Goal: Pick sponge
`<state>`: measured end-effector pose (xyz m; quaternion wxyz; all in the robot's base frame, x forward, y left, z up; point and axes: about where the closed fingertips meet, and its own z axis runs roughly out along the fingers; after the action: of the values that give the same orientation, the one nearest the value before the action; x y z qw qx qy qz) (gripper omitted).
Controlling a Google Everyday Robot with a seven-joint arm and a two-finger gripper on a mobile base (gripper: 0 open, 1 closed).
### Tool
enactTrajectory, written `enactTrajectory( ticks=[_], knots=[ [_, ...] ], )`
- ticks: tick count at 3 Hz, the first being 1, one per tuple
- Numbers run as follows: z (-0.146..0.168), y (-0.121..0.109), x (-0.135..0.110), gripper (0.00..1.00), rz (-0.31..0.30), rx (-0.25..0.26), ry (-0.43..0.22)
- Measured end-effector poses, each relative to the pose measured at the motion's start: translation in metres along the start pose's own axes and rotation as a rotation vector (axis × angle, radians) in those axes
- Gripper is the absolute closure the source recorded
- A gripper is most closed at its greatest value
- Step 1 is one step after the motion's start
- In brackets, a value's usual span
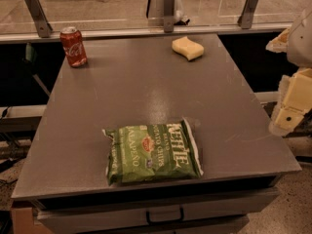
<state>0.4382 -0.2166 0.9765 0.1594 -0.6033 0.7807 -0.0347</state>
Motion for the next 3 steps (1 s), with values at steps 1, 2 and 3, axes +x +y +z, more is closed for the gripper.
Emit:
enactTrajectory(
  ticks=[1, 2, 3],
  knots=[
    [0.0, 0.0, 0.0, 0.0, 0.0, 0.0, -0.001],
    [0.007, -0.011, -0.007, 0.0, -0.015, 0.006, -0.028],
    [0.035, -0.034, -0.023, 0.0, 0.002, 0.011, -0.1]
  ],
)
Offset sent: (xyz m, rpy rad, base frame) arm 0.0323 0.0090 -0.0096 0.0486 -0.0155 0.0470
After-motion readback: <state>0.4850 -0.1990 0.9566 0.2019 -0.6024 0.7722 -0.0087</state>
